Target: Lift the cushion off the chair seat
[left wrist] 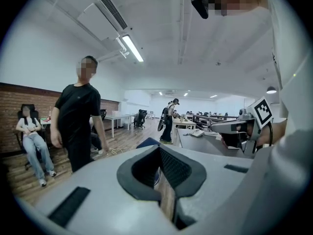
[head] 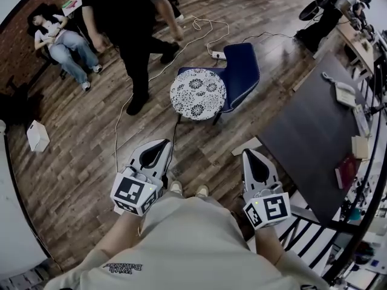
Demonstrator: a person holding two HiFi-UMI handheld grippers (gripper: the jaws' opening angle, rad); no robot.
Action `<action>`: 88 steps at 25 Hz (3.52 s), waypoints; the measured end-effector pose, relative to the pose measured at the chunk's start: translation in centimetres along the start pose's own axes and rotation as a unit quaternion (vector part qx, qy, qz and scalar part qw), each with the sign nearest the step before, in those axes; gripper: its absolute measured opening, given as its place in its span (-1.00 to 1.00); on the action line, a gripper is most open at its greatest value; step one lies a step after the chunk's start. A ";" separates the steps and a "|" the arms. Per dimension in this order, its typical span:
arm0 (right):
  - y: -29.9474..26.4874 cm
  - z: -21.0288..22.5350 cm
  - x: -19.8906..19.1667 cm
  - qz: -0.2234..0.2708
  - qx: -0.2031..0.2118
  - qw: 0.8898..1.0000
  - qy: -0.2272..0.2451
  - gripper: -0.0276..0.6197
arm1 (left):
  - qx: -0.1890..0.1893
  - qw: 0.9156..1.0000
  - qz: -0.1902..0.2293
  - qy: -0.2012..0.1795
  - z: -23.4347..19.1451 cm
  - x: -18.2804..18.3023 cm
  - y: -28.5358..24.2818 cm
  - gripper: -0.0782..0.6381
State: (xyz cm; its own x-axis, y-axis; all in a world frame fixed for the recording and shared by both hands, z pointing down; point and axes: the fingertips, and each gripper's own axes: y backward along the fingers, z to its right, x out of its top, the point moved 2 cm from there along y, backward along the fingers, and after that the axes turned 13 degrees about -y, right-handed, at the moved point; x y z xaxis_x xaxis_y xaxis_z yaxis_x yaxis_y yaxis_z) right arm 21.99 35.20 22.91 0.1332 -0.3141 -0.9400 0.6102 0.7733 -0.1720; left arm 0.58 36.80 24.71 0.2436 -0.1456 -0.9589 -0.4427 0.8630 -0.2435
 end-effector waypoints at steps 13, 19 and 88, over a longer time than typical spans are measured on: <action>1.5 4.4 0.4 0.024 0.012 1.000 -0.005 -0.91 | 0.013 1.000 -0.001 -0.016 3.6 1.0 -2.8 -0.77; 0.6 5.2 1.1 0.033 0.022 0.999 -0.006 -0.91 | 0.019 0.999 -0.001 -0.027 3.3 1.4 -3.9 -0.77; -47.5 14.3 10.3 -0.024 -0.012 1.000 0.002 -0.91 | -0.073 0.996 0.004 0.043 -35.0 1.8 -34.1 -0.77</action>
State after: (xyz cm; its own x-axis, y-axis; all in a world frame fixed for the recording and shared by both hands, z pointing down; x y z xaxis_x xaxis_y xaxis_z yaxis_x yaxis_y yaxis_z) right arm 5.51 -12.61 25.61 0.1007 -0.3488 -0.9318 0.5966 0.7707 -0.2240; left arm -14.07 -9.81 26.22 0.1667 -0.1855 -0.9684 -0.5669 0.7855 -0.2480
